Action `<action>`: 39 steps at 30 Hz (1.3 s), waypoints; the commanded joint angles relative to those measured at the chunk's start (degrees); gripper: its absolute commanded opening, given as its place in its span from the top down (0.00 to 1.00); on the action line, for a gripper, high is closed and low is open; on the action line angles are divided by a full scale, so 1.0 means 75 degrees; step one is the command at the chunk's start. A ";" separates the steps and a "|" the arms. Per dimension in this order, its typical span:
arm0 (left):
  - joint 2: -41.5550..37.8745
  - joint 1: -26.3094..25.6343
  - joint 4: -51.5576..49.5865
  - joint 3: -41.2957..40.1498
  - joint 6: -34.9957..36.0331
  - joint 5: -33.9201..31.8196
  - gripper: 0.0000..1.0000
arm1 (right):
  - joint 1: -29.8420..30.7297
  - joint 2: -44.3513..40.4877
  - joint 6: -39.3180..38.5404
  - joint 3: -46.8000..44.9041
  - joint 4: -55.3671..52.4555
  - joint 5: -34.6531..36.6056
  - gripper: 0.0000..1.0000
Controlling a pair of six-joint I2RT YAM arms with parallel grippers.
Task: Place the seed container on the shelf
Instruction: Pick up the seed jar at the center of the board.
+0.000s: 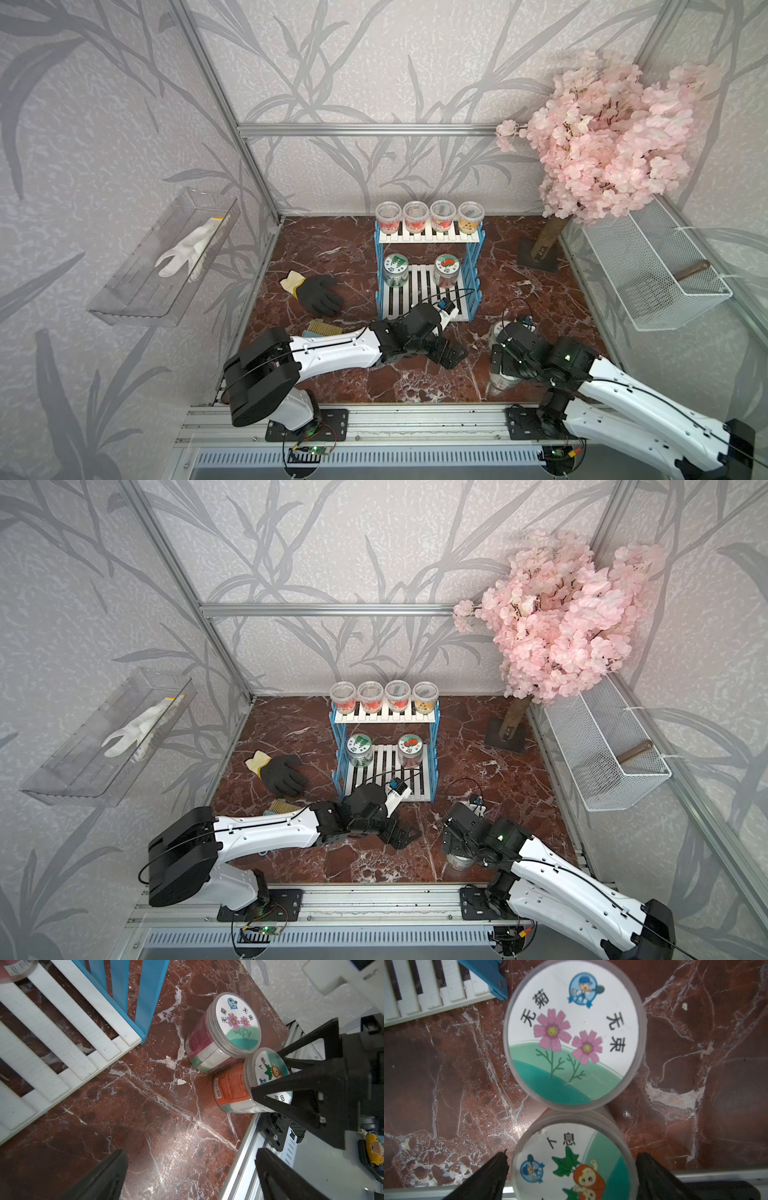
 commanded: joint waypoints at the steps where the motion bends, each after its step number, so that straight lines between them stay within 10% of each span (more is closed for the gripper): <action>1: -0.0151 -0.0034 -0.0075 0.0194 0.0081 -0.0285 0.00 | 0.0041 0.0029 0.0084 -0.0125 0.0009 0.0038 0.02; 12: -0.0767 -0.0037 -0.0233 -0.0148 0.0060 -0.1271 0.00 | 0.0267 0.0324 -0.0173 0.0103 0.0293 -0.0341 0.12; 20: -0.2061 0.0011 -0.1297 -0.0864 -0.1034 -0.4622 0.00 | 0.1587 0.1415 -0.0062 0.0791 0.1187 -0.0071 0.11; 27: -0.4603 0.0056 -0.1585 -0.2374 -0.1710 -0.5901 0.00 | 0.2141 0.3049 -0.0226 0.1657 0.2524 0.0195 0.10; 39: -0.7284 0.0092 -0.3009 -0.3179 -0.1796 -0.6202 0.00 | 0.2900 0.5034 0.0623 0.2695 0.3443 0.1010 0.06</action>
